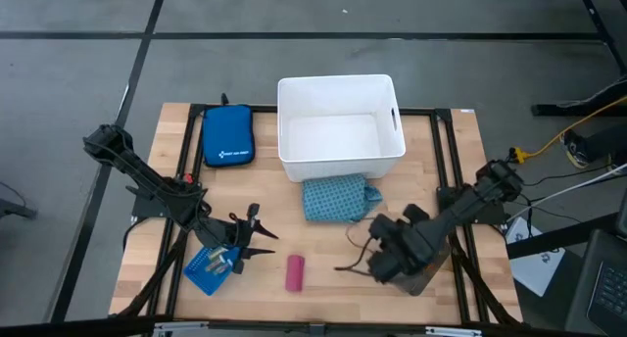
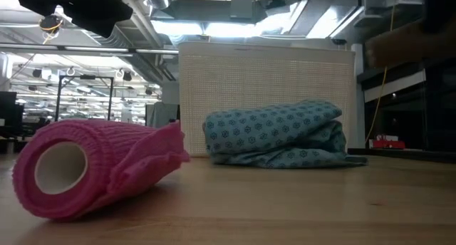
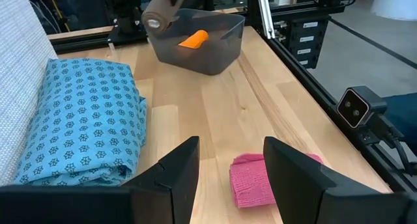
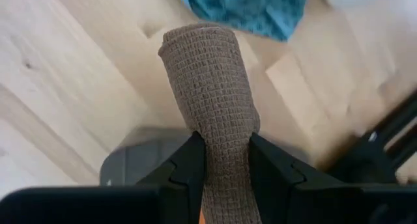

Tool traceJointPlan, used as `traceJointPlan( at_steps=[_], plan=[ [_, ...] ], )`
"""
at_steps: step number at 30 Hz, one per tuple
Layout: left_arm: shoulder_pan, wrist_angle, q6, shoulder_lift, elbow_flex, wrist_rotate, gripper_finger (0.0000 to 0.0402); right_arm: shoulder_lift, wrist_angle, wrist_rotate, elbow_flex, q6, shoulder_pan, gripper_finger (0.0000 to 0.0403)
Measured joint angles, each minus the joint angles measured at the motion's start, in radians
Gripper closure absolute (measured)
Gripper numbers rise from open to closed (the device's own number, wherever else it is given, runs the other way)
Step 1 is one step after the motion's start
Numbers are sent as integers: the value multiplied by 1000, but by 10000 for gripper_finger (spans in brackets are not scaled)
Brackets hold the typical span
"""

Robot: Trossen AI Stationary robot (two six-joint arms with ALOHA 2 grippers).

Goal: Pick & Place Medicine items
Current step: Put the brown bandage into the black bin

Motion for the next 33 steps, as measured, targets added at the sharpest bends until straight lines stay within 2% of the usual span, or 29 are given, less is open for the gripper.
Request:
traceJointPlan(
  at_steps=[9,16,22,27,33],
  plan=[
    [0,0,-7,0,0,7,233,0,-23,53,-27,404,218,301],
    [0,0,-6,0,0,7,233,0,1,40,-173,653,323,301],
    [0,0,-6,0,0,7,233,0,158,-19,-316,762,353,301],
    [0,0,-6,0,0,7,233,0,337,8,-392,781,358,301],
    [0,0,-6,0,0,7,233,0,395,1,-459,817,355,301]
  ],
)
